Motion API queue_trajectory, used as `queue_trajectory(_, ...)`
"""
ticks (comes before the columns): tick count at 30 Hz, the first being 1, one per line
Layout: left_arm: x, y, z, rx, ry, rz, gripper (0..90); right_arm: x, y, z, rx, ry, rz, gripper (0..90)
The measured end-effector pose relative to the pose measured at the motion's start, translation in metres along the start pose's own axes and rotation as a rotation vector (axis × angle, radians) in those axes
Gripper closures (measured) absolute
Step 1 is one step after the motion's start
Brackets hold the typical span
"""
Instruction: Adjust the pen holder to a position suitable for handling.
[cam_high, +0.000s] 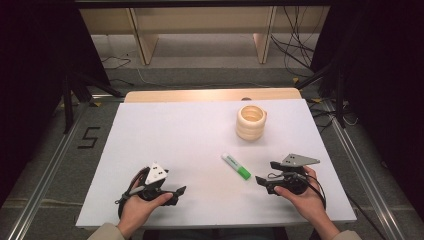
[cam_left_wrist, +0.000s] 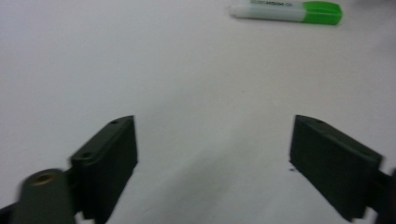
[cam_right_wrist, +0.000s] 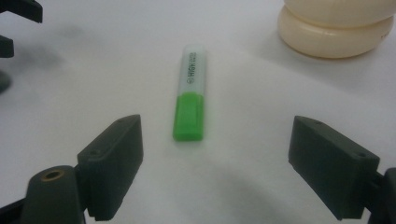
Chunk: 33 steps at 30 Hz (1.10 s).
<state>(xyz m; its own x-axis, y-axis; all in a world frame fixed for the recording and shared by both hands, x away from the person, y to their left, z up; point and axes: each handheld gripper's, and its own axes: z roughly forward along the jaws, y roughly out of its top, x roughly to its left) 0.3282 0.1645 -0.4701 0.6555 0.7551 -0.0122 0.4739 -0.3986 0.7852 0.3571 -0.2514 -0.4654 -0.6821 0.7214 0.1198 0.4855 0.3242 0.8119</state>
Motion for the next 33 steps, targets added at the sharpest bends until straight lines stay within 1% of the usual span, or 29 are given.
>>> queue_trajectory(1,0.0016,-0.0010,-0.0012,-0.002,0.007,-0.001,16.6,0.0000,-0.0001,0.0000,0.000,0.000,0.000,18.4)
queue_trajectory(2,0.0029,-0.0016,-0.0022,-0.004,0.013,-0.001,16.6,0.0000,-0.0001,0.0000,0.000,0.000,0.000,18.4)
queue_trajectory(3,0.0039,-0.0020,-0.0031,-0.002,0.018,-0.004,18.6,0.0000,-0.0001,0.0001,0.002,-0.001,0.001,18.4)
queue_trajectory(4,0.0045,-0.0024,-0.0034,-0.002,0.017,-0.001,15.0,-0.0002,-0.0001,0.0005,0.004,-0.001,0.000,18.4)
queue_trajectory(6,0.0051,-0.0033,-0.0035,-0.002,0.019,0.009,17.2,-0.0004,0.0002,0.0016,0.004,0.000,0.001,18.4)
queue_trajectory(7,0.0053,-0.0040,-0.0032,-0.002,0.019,0.009,15.4,-0.0004,0.0004,0.0021,0.005,-0.001,0.002,18.3)
queue_trajectory(8,0.0056,-0.0045,-0.0030,-0.001,0.018,0.010,16.5,-0.0003,0.0006,0.0025,0.005,-0.002,0.004,18.3)
queue_trajectory(12,0.0074,-0.0068,-0.0018,0.016,0.012,0.008,16.2,0.0000,0.0017,0.0041,0.006,-0.007,0.004,18.4)
queue_trajectory(15,0.0077,-0.0067,-0.0013,0.018,0.013,0.009,16.2,0.0006,0.0021,0.0067,0.015,-0.009,0.002,18.4)
queue_trajectory(25,0.0046,-0.0042,0.0035,0.032,0.016,0.023,16.4,-0.0016,-0.0004,0.0016,0.006,-0.019,0.001,18.3)
queue_trajectory(33,0.0051,-0.0039,0.0048,0.032,0.021,0.022,16.4,-0.0020,-0.0007,0.0007,0.004,-0.024,0.003,18.1)
